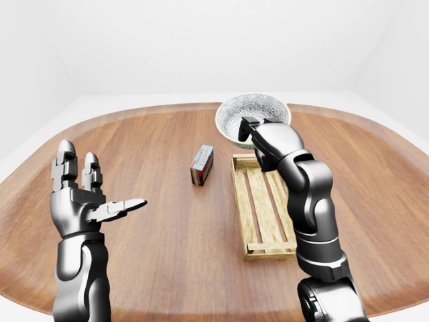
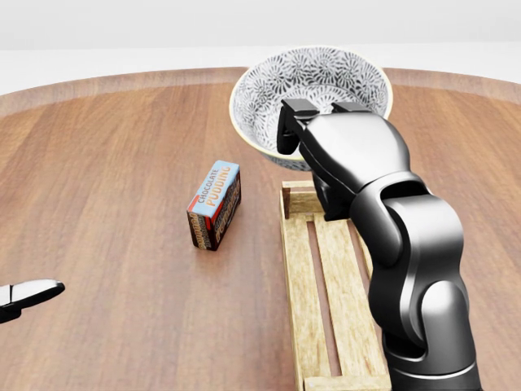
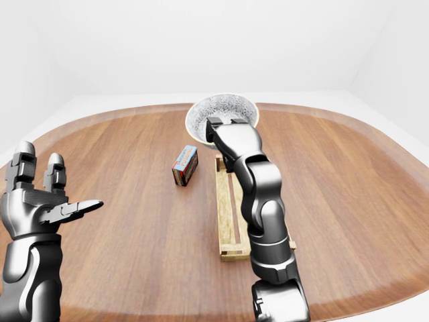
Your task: Pick up the bowl on the left and put it in the tray.
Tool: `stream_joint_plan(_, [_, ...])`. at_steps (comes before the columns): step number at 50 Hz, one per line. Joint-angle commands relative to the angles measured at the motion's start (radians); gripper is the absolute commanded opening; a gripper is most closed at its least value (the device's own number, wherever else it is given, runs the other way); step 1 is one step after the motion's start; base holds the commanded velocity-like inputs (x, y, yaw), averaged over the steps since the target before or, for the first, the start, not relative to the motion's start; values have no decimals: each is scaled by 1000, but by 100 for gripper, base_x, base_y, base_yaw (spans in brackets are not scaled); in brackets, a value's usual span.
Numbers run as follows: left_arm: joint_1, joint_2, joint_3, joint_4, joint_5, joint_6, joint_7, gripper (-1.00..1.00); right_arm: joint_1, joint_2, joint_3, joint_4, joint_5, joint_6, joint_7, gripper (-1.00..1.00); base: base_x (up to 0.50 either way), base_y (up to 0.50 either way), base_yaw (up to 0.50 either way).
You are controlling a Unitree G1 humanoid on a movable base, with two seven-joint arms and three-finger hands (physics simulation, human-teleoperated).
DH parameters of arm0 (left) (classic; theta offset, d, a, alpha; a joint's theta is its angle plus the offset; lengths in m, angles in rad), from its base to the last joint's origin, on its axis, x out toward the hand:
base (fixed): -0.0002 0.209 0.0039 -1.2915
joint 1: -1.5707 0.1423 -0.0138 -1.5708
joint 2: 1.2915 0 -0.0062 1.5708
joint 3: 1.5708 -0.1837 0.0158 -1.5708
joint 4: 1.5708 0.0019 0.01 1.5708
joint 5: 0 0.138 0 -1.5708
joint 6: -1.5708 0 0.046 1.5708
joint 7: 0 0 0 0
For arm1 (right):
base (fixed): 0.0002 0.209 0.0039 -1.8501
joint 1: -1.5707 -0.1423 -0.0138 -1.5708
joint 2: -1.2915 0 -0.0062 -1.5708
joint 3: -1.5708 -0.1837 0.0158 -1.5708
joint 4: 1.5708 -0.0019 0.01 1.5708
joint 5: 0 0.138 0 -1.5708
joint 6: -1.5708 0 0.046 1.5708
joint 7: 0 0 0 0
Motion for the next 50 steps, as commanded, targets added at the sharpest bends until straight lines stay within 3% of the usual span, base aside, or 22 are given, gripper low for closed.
stream_joint_plan(1, [0, -2, -2, 2, 4, 0, 0, 100, -6, -68, -38, 43, 90, 0, 0, -100, 0, 0, 0])
stream_joint_plan(26, [4, -5, -10, 6, 14, 0, -2, 100, 88, -157, -98, 114, 362, 0, 0, -100, 0, 0, 0])
stream_joint_plan(50, [2, -5, -9, 11, 14, 0, -2, 100, 99, -174, -97, 321, 509, 0, -184, -100, 0, 0, 0])
